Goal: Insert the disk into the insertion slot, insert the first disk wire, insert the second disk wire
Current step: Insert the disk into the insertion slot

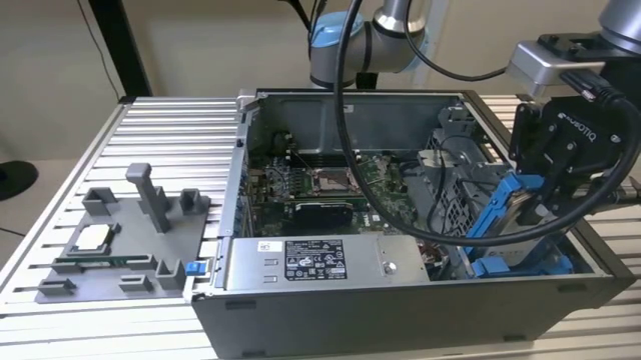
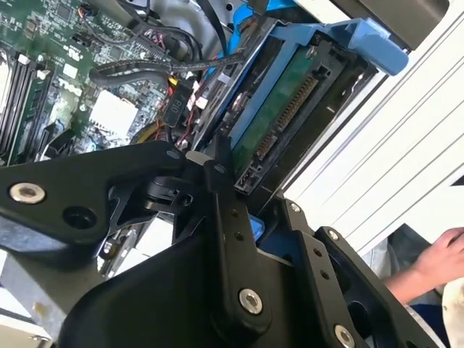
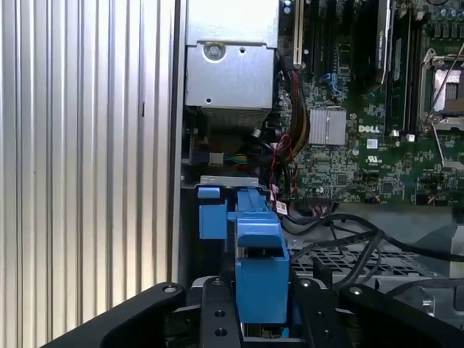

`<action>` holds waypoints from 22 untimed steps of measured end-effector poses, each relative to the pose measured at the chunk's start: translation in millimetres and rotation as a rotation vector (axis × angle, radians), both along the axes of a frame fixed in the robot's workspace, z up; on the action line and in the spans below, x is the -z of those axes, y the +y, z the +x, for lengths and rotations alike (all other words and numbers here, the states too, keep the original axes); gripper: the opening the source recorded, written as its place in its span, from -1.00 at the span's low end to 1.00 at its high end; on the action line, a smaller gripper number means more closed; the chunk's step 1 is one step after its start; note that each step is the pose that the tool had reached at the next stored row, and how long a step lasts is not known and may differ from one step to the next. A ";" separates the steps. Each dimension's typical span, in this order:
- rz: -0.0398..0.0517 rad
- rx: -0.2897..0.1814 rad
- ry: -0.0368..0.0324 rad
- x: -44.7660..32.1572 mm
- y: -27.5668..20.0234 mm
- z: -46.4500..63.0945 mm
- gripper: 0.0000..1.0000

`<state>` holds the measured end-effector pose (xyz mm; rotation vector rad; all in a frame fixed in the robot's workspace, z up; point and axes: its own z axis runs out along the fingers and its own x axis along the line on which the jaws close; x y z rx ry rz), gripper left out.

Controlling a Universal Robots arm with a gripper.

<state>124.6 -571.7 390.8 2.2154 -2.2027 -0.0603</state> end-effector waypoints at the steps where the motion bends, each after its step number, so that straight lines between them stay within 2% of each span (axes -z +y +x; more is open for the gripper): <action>1: 0.0029 0.000 -0.0002 0.0 0.1 -0.3 -1.00; 3: 0.0130 0.000 -0.0006 0.0 0.5 -1.2 -1.00; 6: 0.0222 0.000 -0.0010 -0.1 0.7 -3.3 -1.00; 9: 0.0428 0.000 -0.0028 -0.3 1.1 -5.8 -1.00; 22: 0.0464 -0.001 -0.0030 1.7 0.9 -5.8 -1.00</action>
